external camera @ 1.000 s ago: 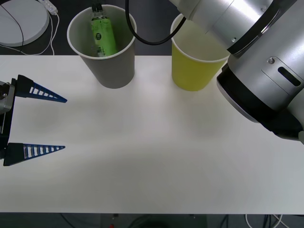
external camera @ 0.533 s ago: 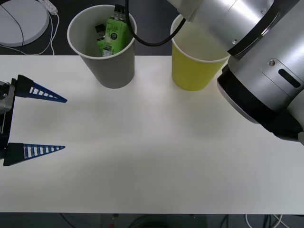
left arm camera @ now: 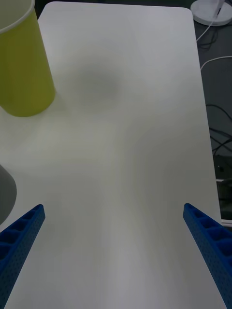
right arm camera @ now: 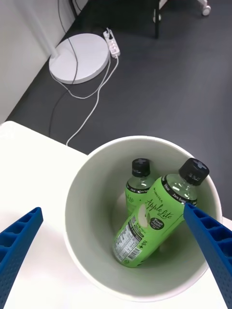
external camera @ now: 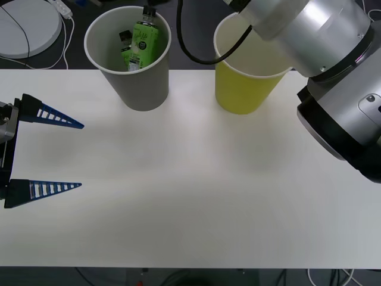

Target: Put the can into the green bin and the plastic bottle into the gray bin

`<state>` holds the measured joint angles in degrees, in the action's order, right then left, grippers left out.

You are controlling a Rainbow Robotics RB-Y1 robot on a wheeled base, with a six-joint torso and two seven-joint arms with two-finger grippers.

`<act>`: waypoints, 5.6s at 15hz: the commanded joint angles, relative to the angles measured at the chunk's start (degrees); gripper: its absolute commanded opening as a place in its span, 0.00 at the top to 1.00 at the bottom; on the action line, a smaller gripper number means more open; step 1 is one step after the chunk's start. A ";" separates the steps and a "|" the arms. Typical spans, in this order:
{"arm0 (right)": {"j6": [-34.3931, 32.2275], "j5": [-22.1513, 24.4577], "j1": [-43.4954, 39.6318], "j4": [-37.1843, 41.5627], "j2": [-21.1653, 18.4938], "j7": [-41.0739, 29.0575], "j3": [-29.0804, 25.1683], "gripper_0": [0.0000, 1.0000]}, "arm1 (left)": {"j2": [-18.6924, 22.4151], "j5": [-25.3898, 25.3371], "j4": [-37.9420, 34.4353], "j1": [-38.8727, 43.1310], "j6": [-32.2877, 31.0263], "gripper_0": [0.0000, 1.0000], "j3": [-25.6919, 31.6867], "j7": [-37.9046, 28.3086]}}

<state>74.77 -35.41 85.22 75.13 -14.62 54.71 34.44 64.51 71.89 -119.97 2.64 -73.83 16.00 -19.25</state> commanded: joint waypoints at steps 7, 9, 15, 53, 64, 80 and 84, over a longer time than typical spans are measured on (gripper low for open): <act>-0.06 -2.65 -10.51 20.40 -9.20 2.07 0.36 0.00 | 0.00 0.00 0.00 0.00 0.00 0.00 0.00 0.00; -0.41 -2.83 -14.11 26.64 -12.10 2.77 0.36 0.00 | 0.00 0.00 0.00 0.00 0.00 0.00 0.00 0.00; -6.92 -3.97 -24.57 40.88 -21.15 6.11 0.36 0.00 | 0.00 0.00 0.00 0.00 0.00 0.00 0.00 0.00; -80.13 37.69 -59.29 59.87 -66.59 -34.67 7.22 0.00 | 0.00 0.00 0.00 0.00 0.00 0.00 0.00 0.00; -112.30 55.45 -77.66 49.49 -70.72 -56.99 -13.61 0.00 | 0.00 0.00 0.00 0.00 0.00 0.00 0.00 0.00; -141.65 74.61 -96.03 43.96 -61.23 -65.43 -48.50 0.00 | 0.00 0.00 0.00 0.00 0.00 0.00 0.00 0.00; -147.28 75.57 -97.08 42.46 -59.29 -64.20 -52.20 0.00 | 0.00 0.00 0.00 0.00 0.00 0.00 0.00 0.00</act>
<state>-71.52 40.08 -11.31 117.84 -74.35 -9.81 -16.66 64.51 71.89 -119.97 2.64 -73.83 16.00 -19.25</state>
